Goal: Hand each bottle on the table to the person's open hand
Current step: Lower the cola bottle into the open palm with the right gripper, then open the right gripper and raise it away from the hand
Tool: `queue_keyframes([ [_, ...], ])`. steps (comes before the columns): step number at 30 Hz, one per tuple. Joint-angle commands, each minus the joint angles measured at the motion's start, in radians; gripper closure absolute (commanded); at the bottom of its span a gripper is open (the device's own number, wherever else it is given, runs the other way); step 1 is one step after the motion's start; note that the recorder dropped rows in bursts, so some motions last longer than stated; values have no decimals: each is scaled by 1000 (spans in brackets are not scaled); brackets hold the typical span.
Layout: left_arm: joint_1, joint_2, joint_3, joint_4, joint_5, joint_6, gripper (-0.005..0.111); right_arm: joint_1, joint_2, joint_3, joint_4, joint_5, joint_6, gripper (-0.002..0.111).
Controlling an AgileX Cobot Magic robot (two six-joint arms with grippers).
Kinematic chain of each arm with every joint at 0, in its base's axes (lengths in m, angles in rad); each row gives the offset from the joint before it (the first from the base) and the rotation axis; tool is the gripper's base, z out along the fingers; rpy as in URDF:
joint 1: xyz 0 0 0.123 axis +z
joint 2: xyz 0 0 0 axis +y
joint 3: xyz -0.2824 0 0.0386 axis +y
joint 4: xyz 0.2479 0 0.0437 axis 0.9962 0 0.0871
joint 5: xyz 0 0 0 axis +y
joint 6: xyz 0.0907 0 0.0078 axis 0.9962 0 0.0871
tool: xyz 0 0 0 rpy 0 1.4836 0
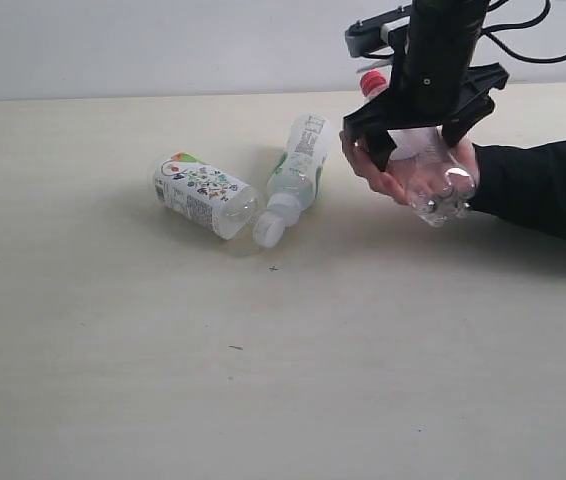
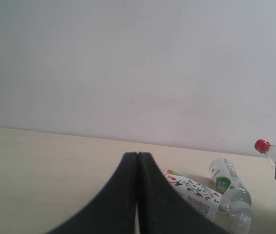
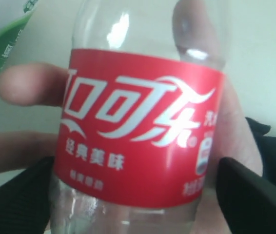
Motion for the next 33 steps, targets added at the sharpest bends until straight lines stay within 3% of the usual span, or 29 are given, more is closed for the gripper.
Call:
queue_keyframes([
  [1,-5,-5,0,-4,-3,0,107,-5,-19,-26,-39,-12,-3,25],
  [17,-5,-5,0,-4,-3,0,107,-5,-240,-32,44,54,-85,28],
  [21,-5,-5,0,-4,-3,0,107,-5,-325,-9,130,96,-133,49],
  [25,-5,-5,0,-4,-3,0,107,-5,-456,121,226,77,-193,80],
  [27,-5,-5,0,-4,-3,0,107,-5,-539,209,279,42,-235,90],
  [31,-5,-5,0,-4,-3,0,107,-5,-742,454,345,-109,-324,106],
  [33,-5,-5,0,-4,-3,0,107,-5,-850,575,350,-224,-332,108],
])
